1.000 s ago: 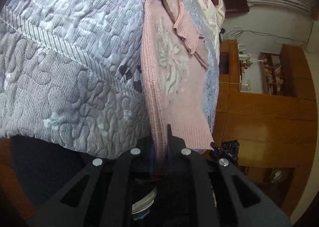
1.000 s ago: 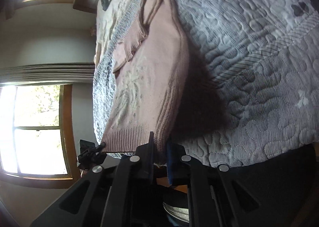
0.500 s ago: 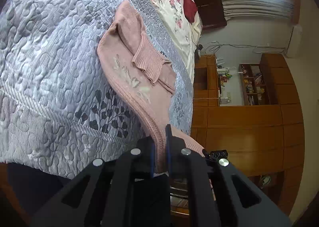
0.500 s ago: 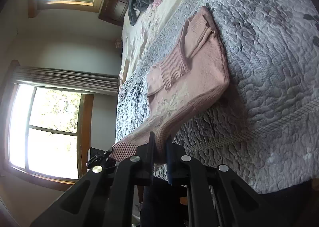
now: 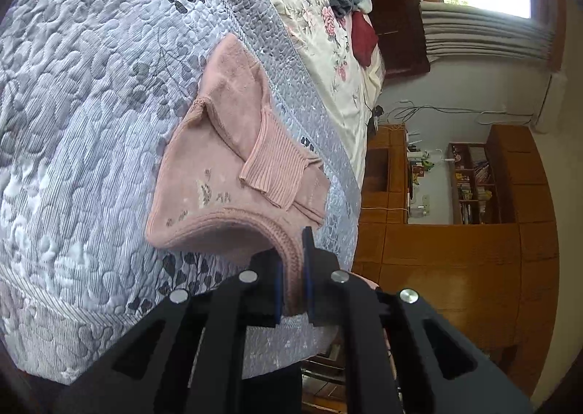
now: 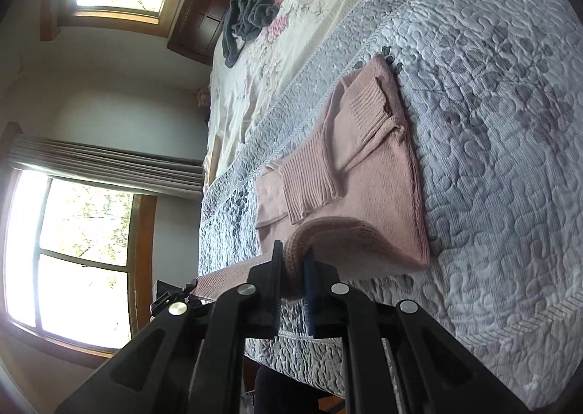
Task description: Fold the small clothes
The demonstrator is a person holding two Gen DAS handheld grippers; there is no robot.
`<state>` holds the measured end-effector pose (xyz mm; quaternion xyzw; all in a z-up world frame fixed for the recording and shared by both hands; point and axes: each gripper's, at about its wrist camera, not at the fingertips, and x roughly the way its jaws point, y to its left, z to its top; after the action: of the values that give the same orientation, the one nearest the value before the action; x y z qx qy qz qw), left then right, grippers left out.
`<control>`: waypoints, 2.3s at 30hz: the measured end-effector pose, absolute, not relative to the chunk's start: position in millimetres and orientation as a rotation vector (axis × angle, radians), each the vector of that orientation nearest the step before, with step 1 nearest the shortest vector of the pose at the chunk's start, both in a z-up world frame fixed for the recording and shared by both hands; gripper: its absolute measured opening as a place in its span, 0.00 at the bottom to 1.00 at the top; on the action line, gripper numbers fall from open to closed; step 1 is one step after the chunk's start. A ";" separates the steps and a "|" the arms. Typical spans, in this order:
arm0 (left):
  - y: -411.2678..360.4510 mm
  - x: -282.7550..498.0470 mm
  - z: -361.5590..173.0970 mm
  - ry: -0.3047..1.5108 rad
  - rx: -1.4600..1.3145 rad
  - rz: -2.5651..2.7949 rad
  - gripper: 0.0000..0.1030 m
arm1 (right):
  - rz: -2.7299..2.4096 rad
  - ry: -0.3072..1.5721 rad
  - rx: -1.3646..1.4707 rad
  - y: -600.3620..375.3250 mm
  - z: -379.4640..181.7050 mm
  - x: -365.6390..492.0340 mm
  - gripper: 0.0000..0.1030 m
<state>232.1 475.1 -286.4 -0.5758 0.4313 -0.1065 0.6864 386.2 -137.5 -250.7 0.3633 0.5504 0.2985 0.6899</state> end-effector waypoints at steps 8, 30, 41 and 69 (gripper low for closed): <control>485.2 308.8 -332.3 1.054 -1.284 -0.170 0.07 | 0.589 1.322 0.801 -115.4 -300.1 457.1 0.09; 508.9 380.5 -369.2 1.077 -1.154 -0.078 0.39 | 0.569 1.331 0.589 -92.6 -329.0 543.1 0.38; 479.9 413.6 -372.9 1.211 -0.722 -0.083 0.39 | 0.567 1.196 0.161 -59.8 -333.7 527.8 0.38; 460.6 382.1 -331.3 1.034 -0.610 -0.120 0.05 | 0.586 1.089 -0.057 -28.4 -316.3 507.5 0.09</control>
<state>382.1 460.6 -331.3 -0.2871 0.4860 -0.0562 0.8235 507.5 -28.4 -316.3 -0.0266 0.5104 0.2748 0.8145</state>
